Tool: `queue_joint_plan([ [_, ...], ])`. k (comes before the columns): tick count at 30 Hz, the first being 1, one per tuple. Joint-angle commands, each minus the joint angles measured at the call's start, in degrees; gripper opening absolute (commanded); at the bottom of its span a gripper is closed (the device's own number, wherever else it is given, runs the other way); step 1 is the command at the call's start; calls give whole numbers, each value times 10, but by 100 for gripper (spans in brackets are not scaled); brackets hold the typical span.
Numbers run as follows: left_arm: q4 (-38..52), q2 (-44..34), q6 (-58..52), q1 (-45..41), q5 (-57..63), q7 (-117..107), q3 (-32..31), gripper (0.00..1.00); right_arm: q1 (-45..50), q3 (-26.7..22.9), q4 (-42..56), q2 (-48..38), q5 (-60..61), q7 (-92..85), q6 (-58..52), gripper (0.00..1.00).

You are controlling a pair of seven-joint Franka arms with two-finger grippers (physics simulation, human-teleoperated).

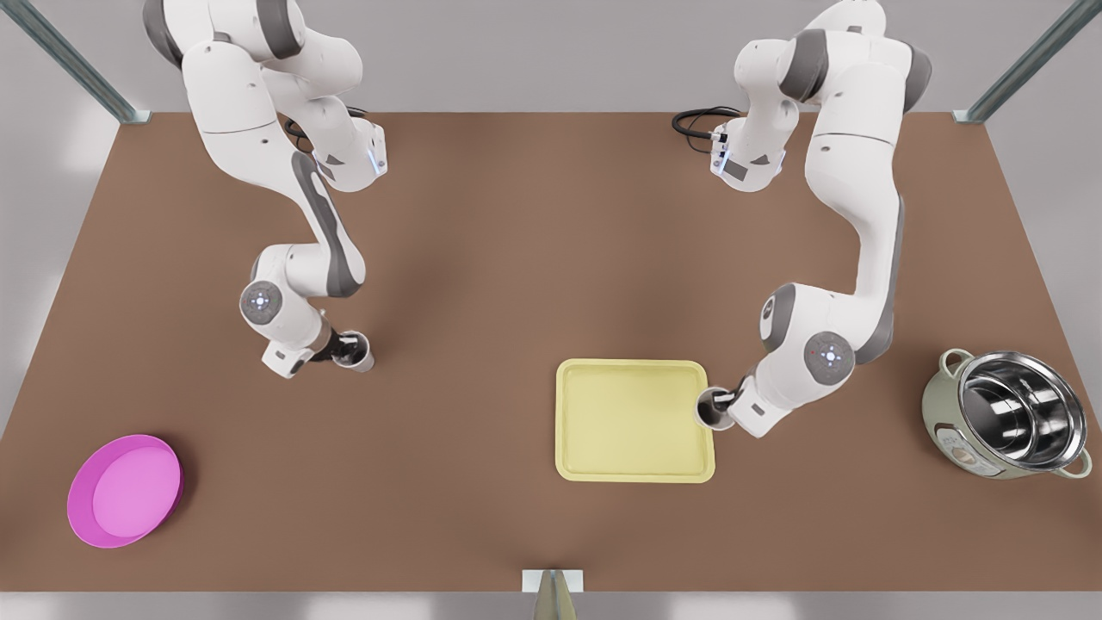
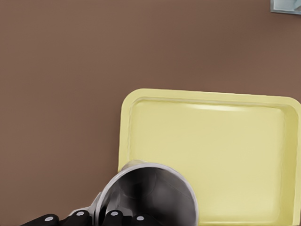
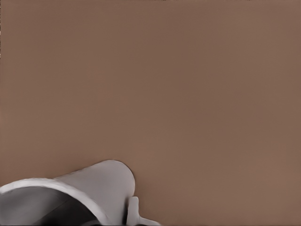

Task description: Use both arms to respectively pick up the white IKEA cups from the middle-left and middle-right positions, then place the white IKEA cups onto the middle-middle tray, ensuring that the cups remain upright and do not tip over

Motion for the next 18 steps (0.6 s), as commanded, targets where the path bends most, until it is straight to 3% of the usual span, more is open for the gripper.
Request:
queue_joint_plan([
  [1,1,17,95,-9,10,-114,-2,24,1,0,9,0,-8,-5,-4,21],
  [4,-12,27,142,-10,9,-146,-6,24,15,9,92,9,-7,-9,-15,21],
  [7,-14,37,156,-9,9,-148,-13,24,69,9,219,81,5,-7,-31,21],
  [9,-17,44,156,-9,9,-147,-14,24,123,9,319,141,95,0,-52,21],
  [13,-23,55,155,-4,9,-148,-34,24,219,9,413,200,91,249,-65,21],
  [16,-24,60,156,-5,9,-147,-34,34,285,7,517,261,87,429,-88,21],
  [18,-24,68,156,-5,9,-147,-34,34,299,5,594,308,87,510,-99,21],
])
